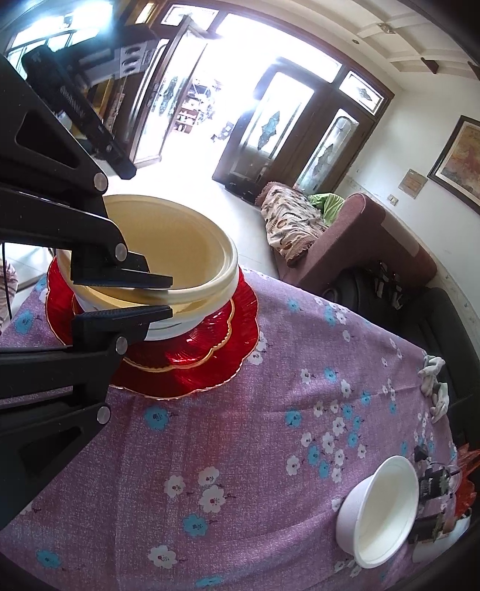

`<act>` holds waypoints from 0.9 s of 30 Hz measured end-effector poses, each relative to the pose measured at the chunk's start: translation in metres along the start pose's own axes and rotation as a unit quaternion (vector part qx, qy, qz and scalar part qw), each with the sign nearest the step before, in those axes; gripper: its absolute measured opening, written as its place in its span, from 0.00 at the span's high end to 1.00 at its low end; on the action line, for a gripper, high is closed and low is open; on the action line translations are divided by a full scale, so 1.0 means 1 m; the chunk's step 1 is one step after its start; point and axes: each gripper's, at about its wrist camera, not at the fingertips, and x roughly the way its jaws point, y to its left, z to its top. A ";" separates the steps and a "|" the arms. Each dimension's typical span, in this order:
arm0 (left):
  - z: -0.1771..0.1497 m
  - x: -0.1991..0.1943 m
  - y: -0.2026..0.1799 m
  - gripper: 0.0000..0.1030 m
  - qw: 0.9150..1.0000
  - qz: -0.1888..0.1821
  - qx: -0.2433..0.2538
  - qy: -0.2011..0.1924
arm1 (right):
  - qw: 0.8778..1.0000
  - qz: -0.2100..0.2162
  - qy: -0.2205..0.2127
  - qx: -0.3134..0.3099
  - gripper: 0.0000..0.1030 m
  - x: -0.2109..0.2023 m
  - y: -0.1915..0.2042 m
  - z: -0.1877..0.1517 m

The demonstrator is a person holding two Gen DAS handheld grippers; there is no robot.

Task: Organize plates and bowls
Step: 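Lower the beige bowl into the stacked bowls and open the right gripper, then move the right gripper over to the last white bowl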

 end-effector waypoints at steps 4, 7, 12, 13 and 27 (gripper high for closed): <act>0.000 -0.006 -0.004 0.81 1.000 -0.008 0.004 -0.005 | 1.000 -0.011 0.005 -0.021 0.87 -0.002 0.005 0.000; 0.001 -0.012 -0.012 0.81 1.000 -0.014 0.011 -0.014 | 0.999 -0.012 -0.016 -0.032 0.77 -0.016 0.008 0.001; -0.001 -0.024 -0.033 0.78 0.999 -0.038 0.029 -0.024 | 0.998 -0.009 -0.055 -0.028 0.72 -0.042 0.001 0.009; -0.003 -0.026 -0.043 0.77 0.998 -0.049 0.038 -0.026 | 0.998 -0.015 -0.063 -0.023 0.72 -0.048 -0.006 0.011; -0.026 0.029 -0.187 0.64 0.985 -0.103 0.130 0.034 | 0.982 -0.056 -0.145 0.111 0.72 -0.142 -0.141 0.018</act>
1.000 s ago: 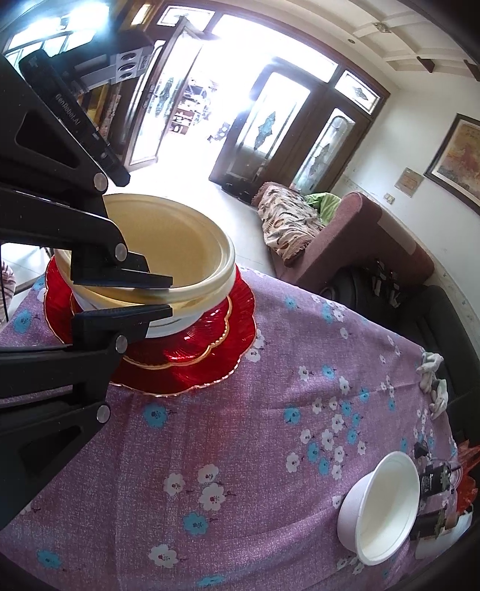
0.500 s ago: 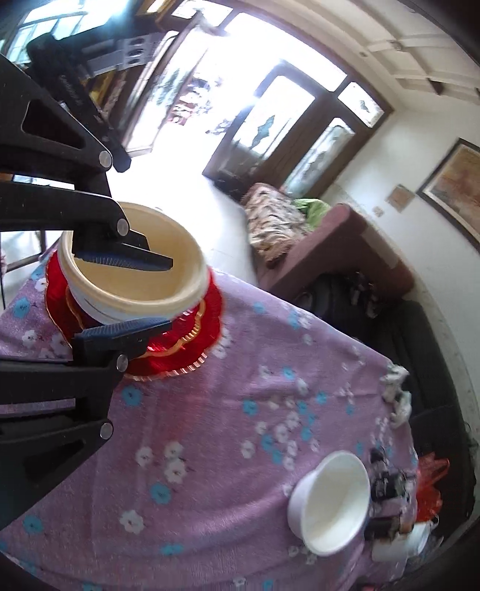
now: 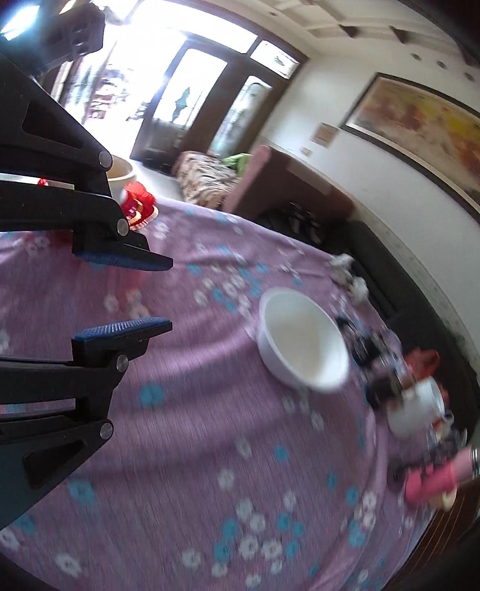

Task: Organize plates and bowls
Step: 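Move the right gripper over to the last white bowl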

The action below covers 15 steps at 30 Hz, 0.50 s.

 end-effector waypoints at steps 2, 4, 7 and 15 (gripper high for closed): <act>0.005 0.010 -0.011 0.58 1.000 -0.002 -0.006 0.000 | 1.000 -0.001 -0.010 0.013 0.72 -0.010 -0.014 0.006; 0.013 0.020 -0.020 0.52 1.000 0.010 -0.014 -0.008 | 1.000 -0.002 -0.018 0.023 0.72 -0.017 -0.024 0.012; 0.035 0.041 -0.028 0.47 0.998 0.012 -0.052 -0.017 | 0.999 0.000 -0.027 0.039 0.72 -0.028 -0.040 0.024; 0.086 0.109 -0.021 0.44 0.988 0.012 -0.152 -0.007 | 0.998 0.019 -0.037 0.056 0.72 -0.032 -0.060 0.069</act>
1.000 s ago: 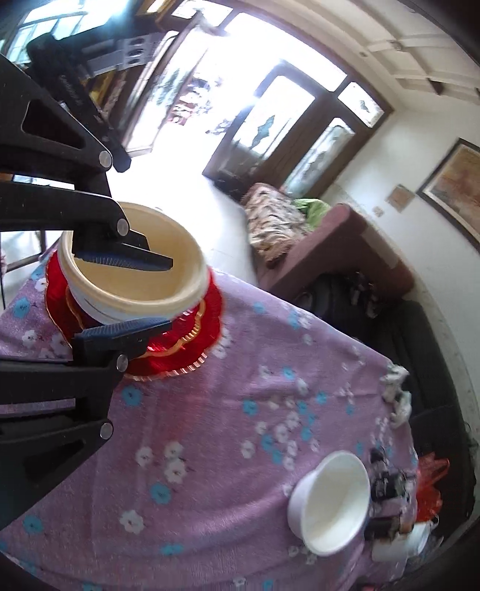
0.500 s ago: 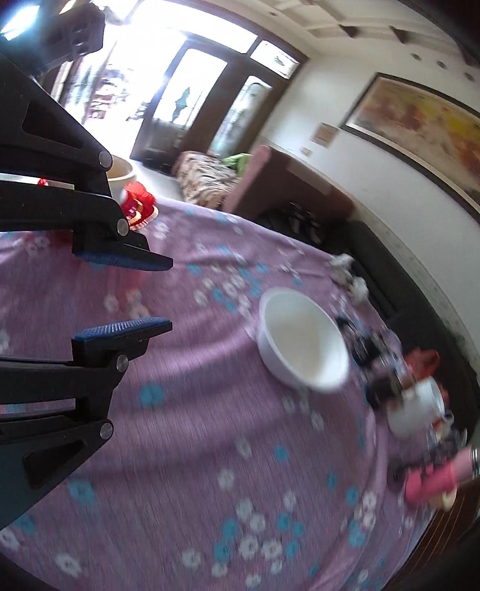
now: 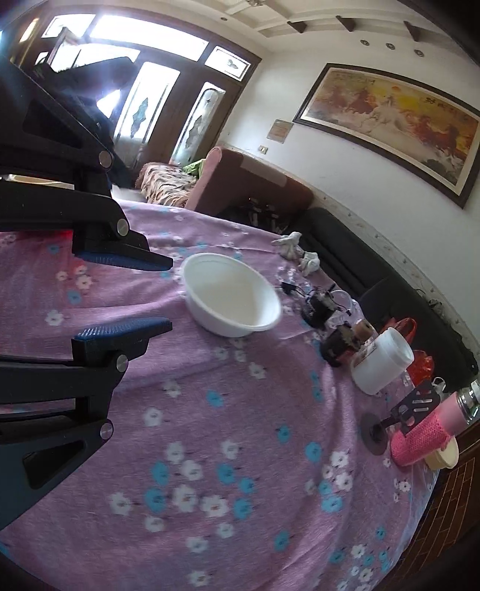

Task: Organize plates and bowls
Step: 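Move the right gripper over to the last white bowl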

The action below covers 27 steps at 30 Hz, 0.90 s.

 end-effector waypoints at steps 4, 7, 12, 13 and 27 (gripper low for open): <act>0.018 0.033 0.002 0.44 0.999 -0.005 -0.041 0.013 | 1.000 0.001 0.009 0.006 0.72 0.020 -0.004 0.028; 0.029 0.052 0.006 0.44 0.997 -0.009 -0.068 0.018 | 1.000 -0.001 0.022 0.014 0.72 0.042 -0.009 0.046; 0.043 0.070 0.009 0.44 0.996 -0.004 -0.084 0.009 | 0.999 -0.006 0.041 0.024 0.72 0.078 -0.021 0.069; 0.047 0.074 0.010 0.44 0.996 -0.004 -0.087 0.006 | 0.999 -0.008 0.043 0.024 0.72 0.085 -0.022 0.073; 0.065 0.111 0.002 0.44 0.995 -0.032 -0.092 0.012 | 0.998 -0.016 0.065 0.022 0.72 0.131 -0.036 0.094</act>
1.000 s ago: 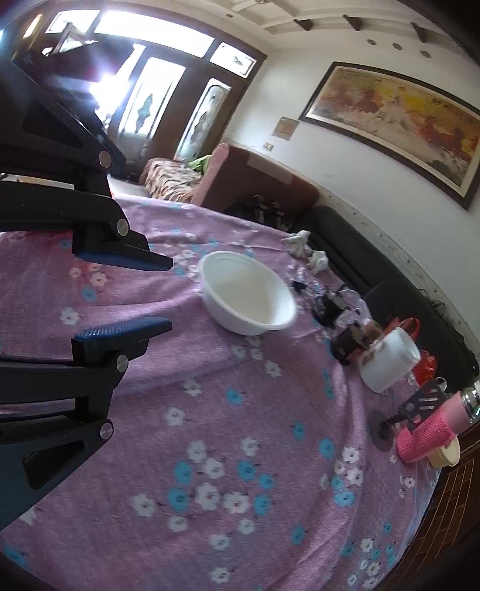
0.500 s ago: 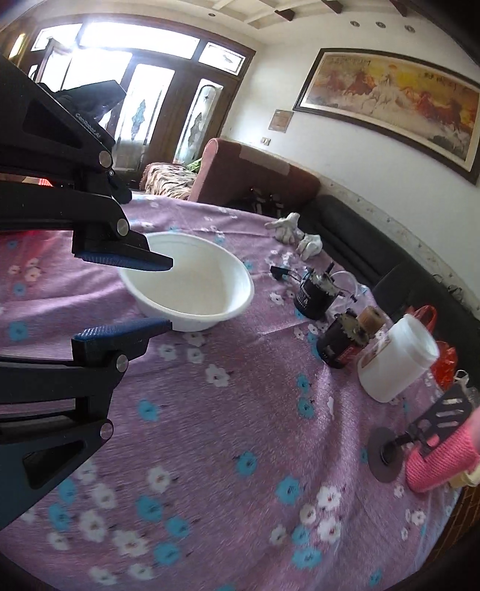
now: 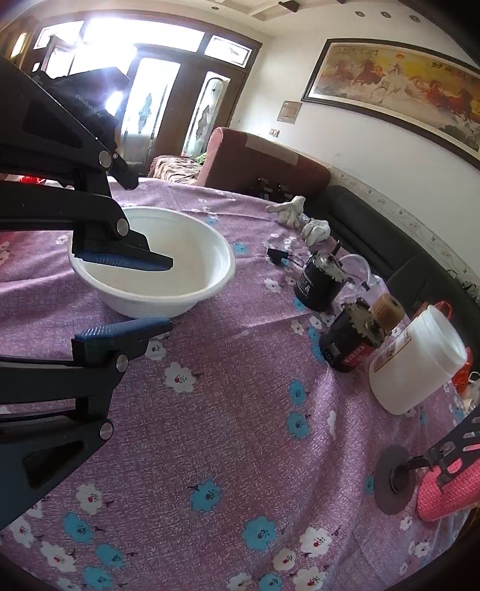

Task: Organize plates and bowls
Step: 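Move the right gripper over to the last white bowl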

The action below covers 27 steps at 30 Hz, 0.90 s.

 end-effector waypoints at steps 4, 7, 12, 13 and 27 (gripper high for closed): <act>0.001 0.007 0.000 0.44 1.000 -0.009 0.001 0.001 | 1.000 0.002 0.003 0.004 0.72 0.005 -0.005 -0.001; 0.000 0.011 0.000 0.44 1.000 -0.013 0.003 0.005 | 1.000 0.009 0.001 0.007 0.72 0.007 -0.007 0.000; -0.001 0.015 -0.001 0.44 0.999 -0.028 0.008 0.014 | 1.000 0.013 0.002 0.010 0.72 0.014 -0.008 -0.003; -0.001 0.015 0.000 0.44 0.999 -0.031 0.009 0.014 | 1.000 0.013 0.001 0.009 0.72 0.015 -0.007 -0.003; 0.000 0.021 0.002 0.44 0.999 -0.045 0.010 0.020 | 1.000 0.010 -0.018 0.009 0.72 0.015 -0.008 -0.006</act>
